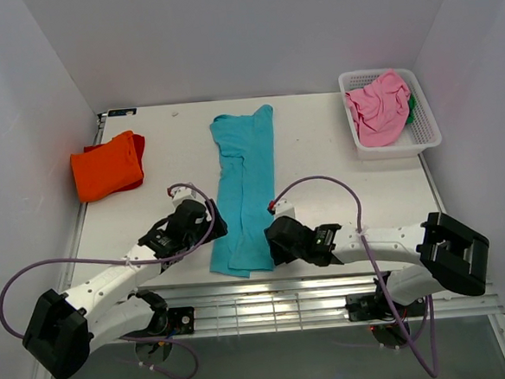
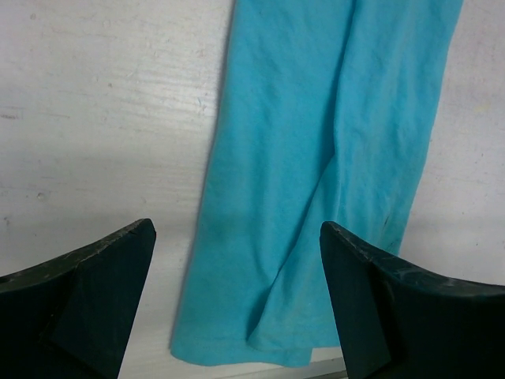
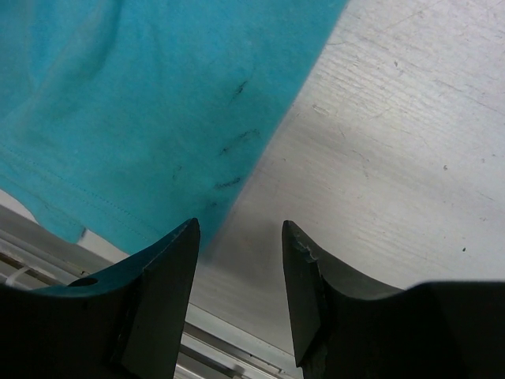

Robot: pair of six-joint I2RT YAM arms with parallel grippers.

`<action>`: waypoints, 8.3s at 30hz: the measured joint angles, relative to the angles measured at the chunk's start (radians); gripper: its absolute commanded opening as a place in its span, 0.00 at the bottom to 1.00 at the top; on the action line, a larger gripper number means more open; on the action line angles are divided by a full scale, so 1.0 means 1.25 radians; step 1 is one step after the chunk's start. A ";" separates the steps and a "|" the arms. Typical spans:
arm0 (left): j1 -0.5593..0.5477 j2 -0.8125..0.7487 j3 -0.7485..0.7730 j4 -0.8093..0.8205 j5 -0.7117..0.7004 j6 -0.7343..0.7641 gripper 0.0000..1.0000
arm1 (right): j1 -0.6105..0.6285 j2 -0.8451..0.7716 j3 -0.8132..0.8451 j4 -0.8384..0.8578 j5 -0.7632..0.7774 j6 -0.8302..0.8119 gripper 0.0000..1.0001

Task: Fold and stack the t-shirts
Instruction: Grab the bottom of the folded rectangular tshirt with both arms, then fold the folded rectangular tshirt in 1/3 of the way

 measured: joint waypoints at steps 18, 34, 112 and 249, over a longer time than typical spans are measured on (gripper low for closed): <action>-0.134 -0.036 -0.078 -0.145 -0.001 -0.167 0.96 | 0.049 0.079 0.048 0.019 0.016 0.027 0.52; -0.222 -0.011 -0.082 -0.135 -0.059 -0.225 0.95 | 0.086 0.103 0.048 0.009 0.042 0.074 0.52; -0.262 0.161 0.079 0.018 -0.335 -0.120 0.00 | -0.019 0.192 0.299 -0.128 0.231 -0.046 0.09; -0.006 0.515 0.169 0.377 0.065 -0.002 0.00 | -0.419 0.673 0.730 0.100 -0.362 -0.300 0.08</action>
